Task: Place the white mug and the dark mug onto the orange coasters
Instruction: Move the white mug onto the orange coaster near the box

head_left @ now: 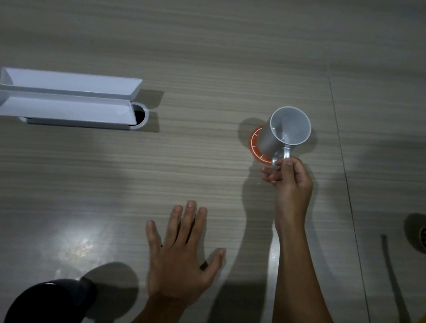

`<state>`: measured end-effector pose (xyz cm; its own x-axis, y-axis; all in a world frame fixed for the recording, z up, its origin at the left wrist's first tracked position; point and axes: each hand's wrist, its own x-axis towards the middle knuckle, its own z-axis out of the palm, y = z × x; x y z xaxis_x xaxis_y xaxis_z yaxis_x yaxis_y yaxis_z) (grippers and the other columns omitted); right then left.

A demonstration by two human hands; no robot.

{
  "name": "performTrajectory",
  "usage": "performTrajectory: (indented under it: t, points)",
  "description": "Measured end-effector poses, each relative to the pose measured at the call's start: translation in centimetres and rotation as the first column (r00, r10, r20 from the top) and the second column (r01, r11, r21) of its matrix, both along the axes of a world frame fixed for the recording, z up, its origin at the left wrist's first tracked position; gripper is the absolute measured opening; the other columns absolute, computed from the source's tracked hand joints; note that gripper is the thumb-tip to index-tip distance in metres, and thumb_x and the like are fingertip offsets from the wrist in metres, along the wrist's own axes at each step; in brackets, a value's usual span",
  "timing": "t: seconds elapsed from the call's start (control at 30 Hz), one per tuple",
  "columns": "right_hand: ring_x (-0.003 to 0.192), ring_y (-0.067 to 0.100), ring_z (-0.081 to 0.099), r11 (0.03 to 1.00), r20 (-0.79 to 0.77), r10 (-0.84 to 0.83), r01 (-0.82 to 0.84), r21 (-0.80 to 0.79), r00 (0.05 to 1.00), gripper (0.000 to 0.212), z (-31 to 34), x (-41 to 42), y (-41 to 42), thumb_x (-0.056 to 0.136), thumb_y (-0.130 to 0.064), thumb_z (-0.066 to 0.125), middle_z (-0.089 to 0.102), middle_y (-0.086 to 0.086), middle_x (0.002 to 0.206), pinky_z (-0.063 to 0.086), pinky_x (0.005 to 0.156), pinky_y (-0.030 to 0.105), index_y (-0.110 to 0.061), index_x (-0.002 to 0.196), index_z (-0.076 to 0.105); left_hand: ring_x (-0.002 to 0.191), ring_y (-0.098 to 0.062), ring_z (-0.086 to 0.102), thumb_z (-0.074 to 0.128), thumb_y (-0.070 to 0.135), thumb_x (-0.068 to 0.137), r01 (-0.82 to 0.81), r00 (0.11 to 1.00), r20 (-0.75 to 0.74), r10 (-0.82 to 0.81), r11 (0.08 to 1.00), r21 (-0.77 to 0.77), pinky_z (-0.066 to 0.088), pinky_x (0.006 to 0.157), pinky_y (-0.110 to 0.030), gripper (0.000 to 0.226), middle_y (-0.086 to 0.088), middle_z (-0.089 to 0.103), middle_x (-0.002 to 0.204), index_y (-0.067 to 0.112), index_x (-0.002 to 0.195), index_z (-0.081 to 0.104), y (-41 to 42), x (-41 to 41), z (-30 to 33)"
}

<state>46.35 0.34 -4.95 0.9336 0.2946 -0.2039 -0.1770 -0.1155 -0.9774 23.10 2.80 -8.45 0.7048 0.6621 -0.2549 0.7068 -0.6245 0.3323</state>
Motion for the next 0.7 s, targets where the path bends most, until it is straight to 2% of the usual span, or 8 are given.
performTrajectory:
  t: [0.2, 0.6, 0.7]
  points:
    - [0.066, 0.021, 0.072, 1.000, -0.002, -0.014, 0.014, -0.006, 1.000, 0.028, -0.19, -0.34, -0.13, 0.100, -0.016, 0.046, 0.062, -0.003, 0.049, 0.056, 0.065, 0.036, -0.018, 0.076, 0.062, 0.155, -0.021, -0.003, 0.037, 0.070, 0.090, -0.003, 1.000, 0.007, 0.003, 1.000, 0.004, 0.003, 0.117, -0.070, 0.085, 0.004, 0.004, 0.170, 0.029, 0.159, 0.010, -0.06, 0.01, -0.07]
    - [0.069, 0.023, 0.072, 0.999, 0.024, -0.021, 0.022, -0.038, 1.000, 0.029, -0.12, -0.20, 0.17, 0.101, -0.016, 0.045, 0.062, -0.005, 0.048, 0.056, 0.062, 0.030, -0.019, 0.077, 0.062, 0.156, -0.022, -0.001, 0.038, 0.070, 0.090, 0.002, 1.000, 0.021, -0.003, 1.000, 0.021, 0.004, 0.117, -0.071, 0.085, 0.003, 0.006, 0.169, 0.028, 0.159, 0.012, -0.09, -0.11, -0.58]
    - [0.069, 0.023, 0.072, 0.998, 0.024, -0.033, 0.034, -0.049, 0.999, 0.029, -0.03, -0.12, 0.26, 0.101, -0.017, 0.047, 0.061, -0.004, 0.054, 0.056, 0.061, 0.028, -0.020, 0.078, 0.064, 0.156, -0.022, -0.002, 0.038, 0.070, 0.090, 0.007, 1.000, 0.016, -0.007, 1.000, 0.030, 0.003, 0.117, -0.071, 0.085, 0.003, 0.005, 0.169, 0.028, 0.159, 0.011, 0.00, -0.13, -0.69]
